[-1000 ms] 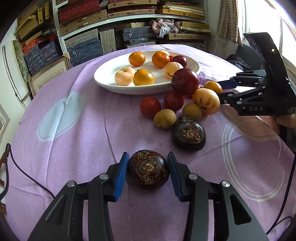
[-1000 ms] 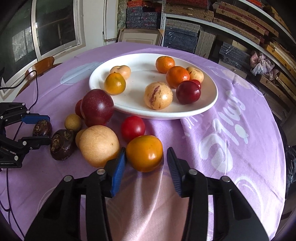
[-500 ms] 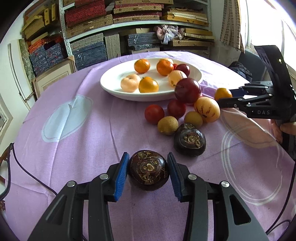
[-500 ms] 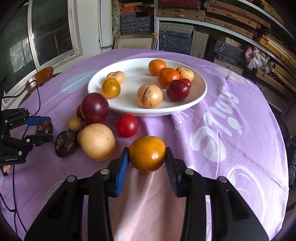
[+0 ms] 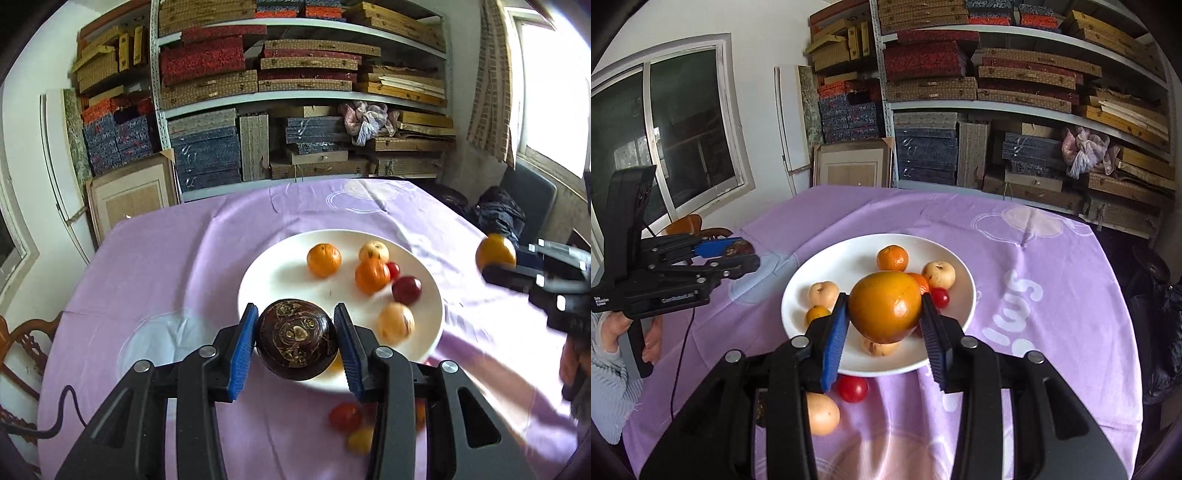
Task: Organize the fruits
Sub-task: 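Carry the brown fruit and persimmon onto the white plate and open both tools, then withdraw both tools from the plate toward the fruit pile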
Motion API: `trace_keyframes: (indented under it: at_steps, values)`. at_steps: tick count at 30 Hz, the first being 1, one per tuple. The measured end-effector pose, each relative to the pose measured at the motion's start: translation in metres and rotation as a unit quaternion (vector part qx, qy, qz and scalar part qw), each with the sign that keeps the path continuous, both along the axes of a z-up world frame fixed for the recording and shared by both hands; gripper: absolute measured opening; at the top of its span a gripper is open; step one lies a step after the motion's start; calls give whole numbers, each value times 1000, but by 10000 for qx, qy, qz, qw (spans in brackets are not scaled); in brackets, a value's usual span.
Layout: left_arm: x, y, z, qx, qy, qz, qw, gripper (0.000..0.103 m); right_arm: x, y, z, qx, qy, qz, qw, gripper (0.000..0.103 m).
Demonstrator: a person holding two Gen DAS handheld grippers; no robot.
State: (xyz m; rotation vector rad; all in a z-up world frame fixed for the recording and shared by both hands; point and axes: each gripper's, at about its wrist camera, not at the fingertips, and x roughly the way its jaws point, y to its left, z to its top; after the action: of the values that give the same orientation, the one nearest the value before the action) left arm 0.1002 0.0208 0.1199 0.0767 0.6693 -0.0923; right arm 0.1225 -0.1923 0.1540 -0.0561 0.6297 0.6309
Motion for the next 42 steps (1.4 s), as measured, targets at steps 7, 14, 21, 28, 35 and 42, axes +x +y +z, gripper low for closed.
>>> trace_keyframes:
  at_steps: [7, 14, 21, 28, 35, 42]
  values:
    - [68, 7, -32, -141, 422, 209, 9988, 43, 45, 49, -38, -303, 385, 261, 9985, 38]
    - [98, 15, -57, -71, 622, 268, 9977, 43, 64, 76, -62, -562, 495, 462, 9961, 39]
    - [85, 22, -50, -71, 376, 373, 9986, 61, 51, 54, -44, -242, 319, 326, 9987, 65]
    - [17, 31, -29, -304, 184, 399, 9986, 76, -8, -6, -18, 284, 108, -47, 9995, 95]
    - [-49, 11, -55, -93, 279, 244, 9993, 85, -63, -48, -41, 827, 124, -412, 9956, 99]
    - [-67, -3, -75, 15, 230, 242, 9994, 91, -59, -53, -56, 842, 288, -600, 9942, 99]
